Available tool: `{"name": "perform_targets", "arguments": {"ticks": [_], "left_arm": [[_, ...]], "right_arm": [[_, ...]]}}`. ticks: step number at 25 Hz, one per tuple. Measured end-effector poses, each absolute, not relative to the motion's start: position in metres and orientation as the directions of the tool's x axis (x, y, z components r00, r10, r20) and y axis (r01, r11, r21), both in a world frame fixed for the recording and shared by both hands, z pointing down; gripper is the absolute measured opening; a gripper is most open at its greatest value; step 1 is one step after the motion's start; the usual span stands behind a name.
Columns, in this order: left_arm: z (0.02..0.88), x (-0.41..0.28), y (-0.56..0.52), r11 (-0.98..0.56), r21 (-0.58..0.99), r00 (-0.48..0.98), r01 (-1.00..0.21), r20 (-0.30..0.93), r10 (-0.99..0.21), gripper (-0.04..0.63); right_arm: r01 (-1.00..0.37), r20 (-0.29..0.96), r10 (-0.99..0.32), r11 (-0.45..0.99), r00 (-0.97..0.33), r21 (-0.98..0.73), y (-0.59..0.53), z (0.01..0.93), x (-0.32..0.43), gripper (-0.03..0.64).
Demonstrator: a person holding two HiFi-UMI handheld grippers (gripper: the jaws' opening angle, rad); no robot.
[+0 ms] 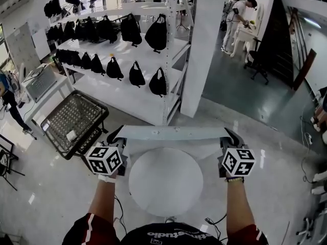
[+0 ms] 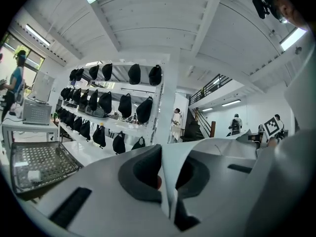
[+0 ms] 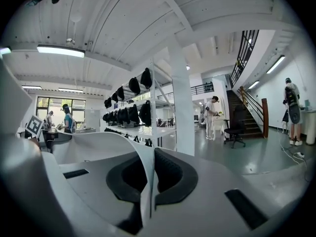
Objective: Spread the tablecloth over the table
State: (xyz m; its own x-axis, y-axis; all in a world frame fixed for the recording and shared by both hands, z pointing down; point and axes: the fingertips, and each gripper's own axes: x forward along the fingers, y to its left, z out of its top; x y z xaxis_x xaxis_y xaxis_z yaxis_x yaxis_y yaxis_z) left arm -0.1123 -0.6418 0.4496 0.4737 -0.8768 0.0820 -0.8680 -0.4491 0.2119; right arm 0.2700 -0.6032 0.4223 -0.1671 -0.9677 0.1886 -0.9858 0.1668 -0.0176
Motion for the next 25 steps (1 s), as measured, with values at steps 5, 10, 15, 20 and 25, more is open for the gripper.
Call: {"name": "perform_targets", "arguments": {"ticks": [5, 10, 15, 20, 25], "left_arm": [[0.462, -0.11, -0.618, -0.471, 0.2, 0.499, -0.859, 0.123, -0.858, 0.02], [0.483, -0.113, -0.589, -0.496, 0.2, 0.528, -0.845, 0.168, -0.832, 0.02], [0.496, -0.114, -0.562, -0.497, 0.223, 0.537, -0.838, 0.183, -0.824, 0.021], [0.508, -0.118, -0.539, -0.494, 0.231, 0.538, -0.838, 0.2, -0.819, 0.021], [0.522, -0.117, -0.51, -0.515, 0.223, 0.557, -0.828, 0.22, -0.801, 0.021]], "right_arm": [[-0.989, 0.214, -0.966, 0.139, -0.147, -0.05, -0.577, 0.439, 0.272, 0.026], [-0.989, 0.249, -0.957, 0.135, -0.147, -0.063, -0.549, 0.46, 0.268, 0.026], [-0.992, 0.272, -0.955, 0.107, -0.121, -0.065, -0.518, 0.473, 0.266, 0.026], [-0.994, 0.294, -0.951, 0.08, -0.099, -0.076, -0.488, 0.488, 0.262, 0.026], [-0.995, 0.334, -0.939, 0.054, -0.078, -0.082, -0.453, 0.51, 0.262, 0.026]]}}
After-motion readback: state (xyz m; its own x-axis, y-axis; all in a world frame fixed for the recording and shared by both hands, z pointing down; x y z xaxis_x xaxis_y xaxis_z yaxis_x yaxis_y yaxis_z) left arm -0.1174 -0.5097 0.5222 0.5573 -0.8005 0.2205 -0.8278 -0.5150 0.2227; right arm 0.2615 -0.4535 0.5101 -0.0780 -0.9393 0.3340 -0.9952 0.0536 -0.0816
